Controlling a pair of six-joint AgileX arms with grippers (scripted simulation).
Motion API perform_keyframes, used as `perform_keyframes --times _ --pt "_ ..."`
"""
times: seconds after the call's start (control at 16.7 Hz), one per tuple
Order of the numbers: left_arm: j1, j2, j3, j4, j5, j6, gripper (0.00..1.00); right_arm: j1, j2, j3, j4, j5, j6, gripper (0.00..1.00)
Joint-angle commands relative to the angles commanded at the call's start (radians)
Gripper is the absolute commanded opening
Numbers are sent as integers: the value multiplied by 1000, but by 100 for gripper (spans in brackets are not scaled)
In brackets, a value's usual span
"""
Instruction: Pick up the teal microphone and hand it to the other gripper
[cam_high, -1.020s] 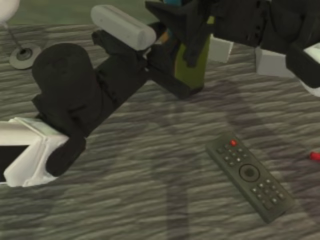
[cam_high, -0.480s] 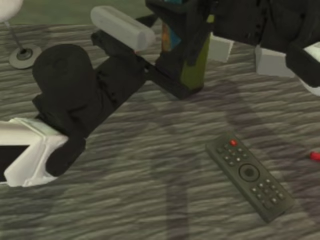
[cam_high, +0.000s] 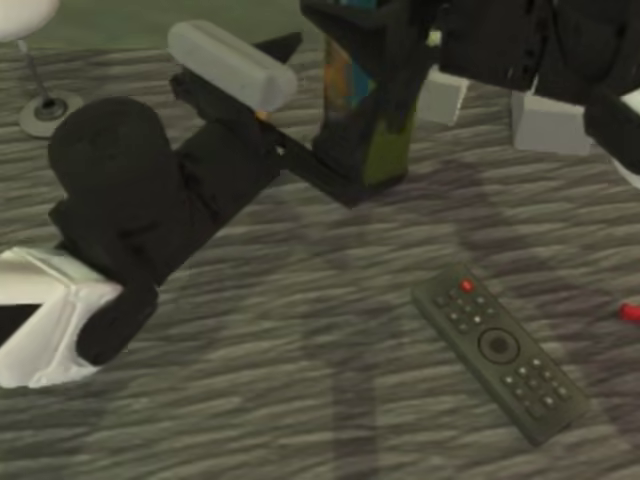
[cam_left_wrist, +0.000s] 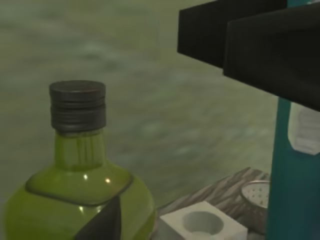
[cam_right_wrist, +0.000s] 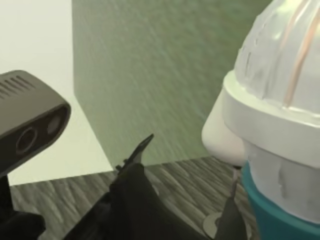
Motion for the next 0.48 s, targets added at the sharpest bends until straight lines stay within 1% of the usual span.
perform_keyframes --times 0.3,0.42,0.48 --pt "44 -184 -185 0 26 -4 100 -80 -55 -60 4 -85 -1 0" --pt "52 -219 -219 2 33 -5 100 -97 -67 -73 5 -103 -1 0" --pt "53 -221 -221 2 34 -5 100 -98 -68 -74 5 -104 -2 0"
